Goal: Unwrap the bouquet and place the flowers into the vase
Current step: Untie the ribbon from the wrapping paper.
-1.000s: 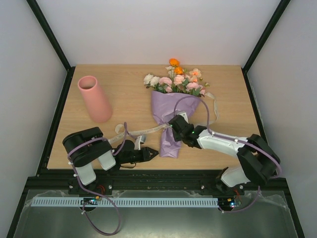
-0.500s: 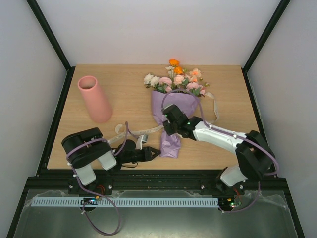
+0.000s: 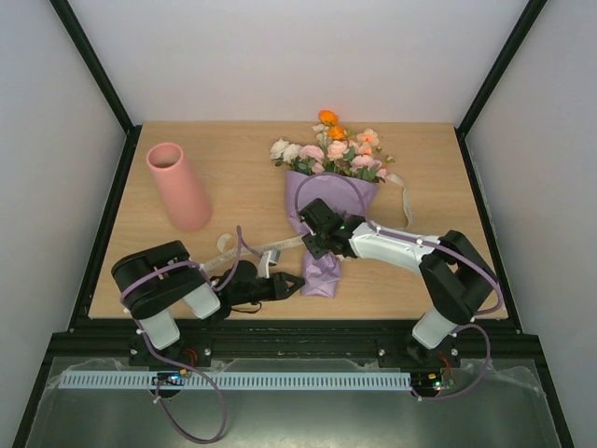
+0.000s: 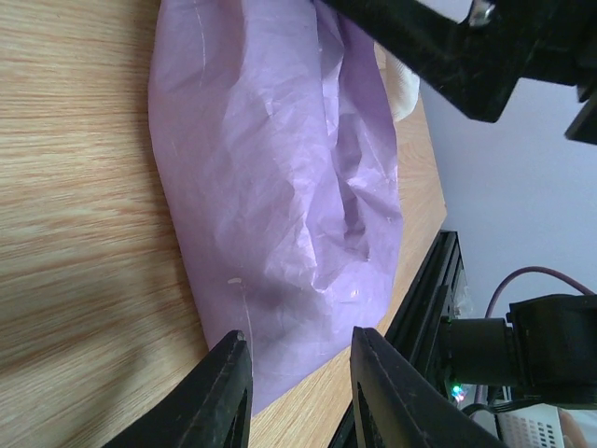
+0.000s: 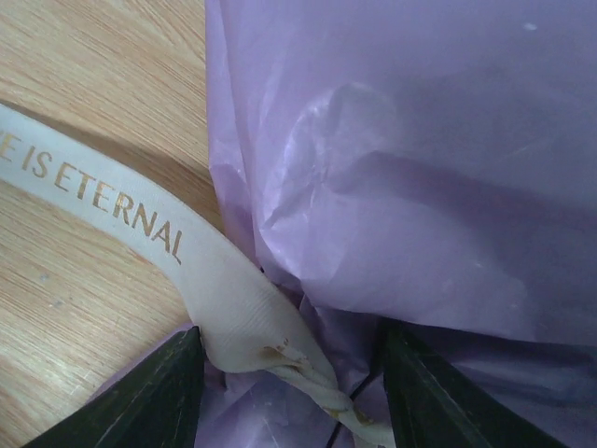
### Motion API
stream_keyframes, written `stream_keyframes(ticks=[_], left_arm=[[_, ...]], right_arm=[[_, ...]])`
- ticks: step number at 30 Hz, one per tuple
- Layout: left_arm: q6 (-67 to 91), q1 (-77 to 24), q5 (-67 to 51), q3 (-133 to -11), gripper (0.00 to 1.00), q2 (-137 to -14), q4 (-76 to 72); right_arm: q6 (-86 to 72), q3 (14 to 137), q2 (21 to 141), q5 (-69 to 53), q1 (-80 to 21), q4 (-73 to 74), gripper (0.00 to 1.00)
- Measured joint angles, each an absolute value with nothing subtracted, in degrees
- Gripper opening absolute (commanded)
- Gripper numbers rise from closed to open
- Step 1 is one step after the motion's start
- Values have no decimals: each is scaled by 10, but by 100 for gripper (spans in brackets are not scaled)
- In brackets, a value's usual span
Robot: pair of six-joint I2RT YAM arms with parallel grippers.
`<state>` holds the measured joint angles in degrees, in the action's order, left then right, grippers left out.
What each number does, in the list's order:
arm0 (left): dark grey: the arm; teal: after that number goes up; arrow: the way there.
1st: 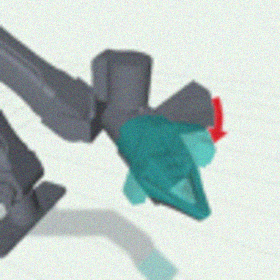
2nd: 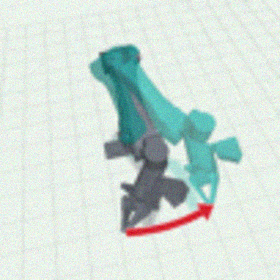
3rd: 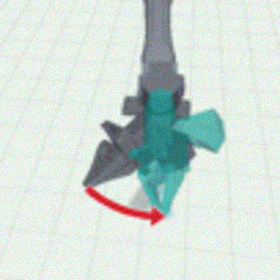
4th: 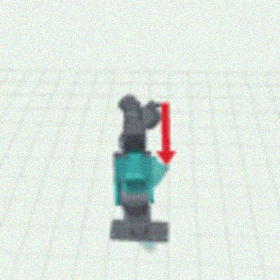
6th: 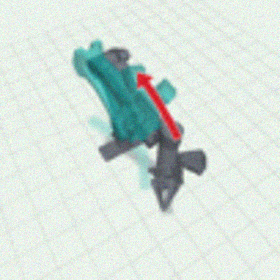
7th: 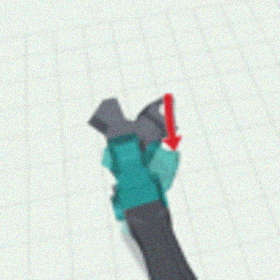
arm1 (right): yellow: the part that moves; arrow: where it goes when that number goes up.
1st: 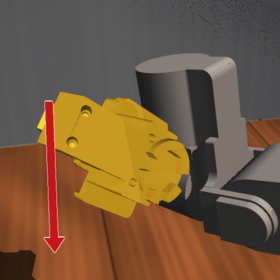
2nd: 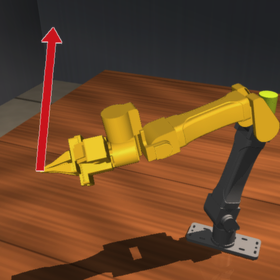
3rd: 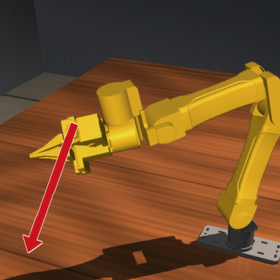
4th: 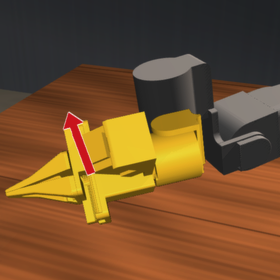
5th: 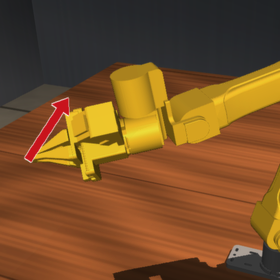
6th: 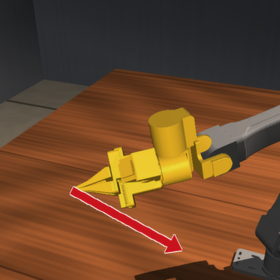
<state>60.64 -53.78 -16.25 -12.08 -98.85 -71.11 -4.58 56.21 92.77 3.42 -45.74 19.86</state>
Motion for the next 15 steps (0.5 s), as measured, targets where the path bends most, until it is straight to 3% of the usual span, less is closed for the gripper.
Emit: stream_keyframes(ticks=[7, 15], left_arm=[[604, -538, -158, -125, 45, -988, -706], [603, -538, -151, -126, 45, -988, -698]], right_arm=[[-44, 563, 933, 32, -457, 206, 33], [-46, 563, 933, 15, -457, 210, 19]])
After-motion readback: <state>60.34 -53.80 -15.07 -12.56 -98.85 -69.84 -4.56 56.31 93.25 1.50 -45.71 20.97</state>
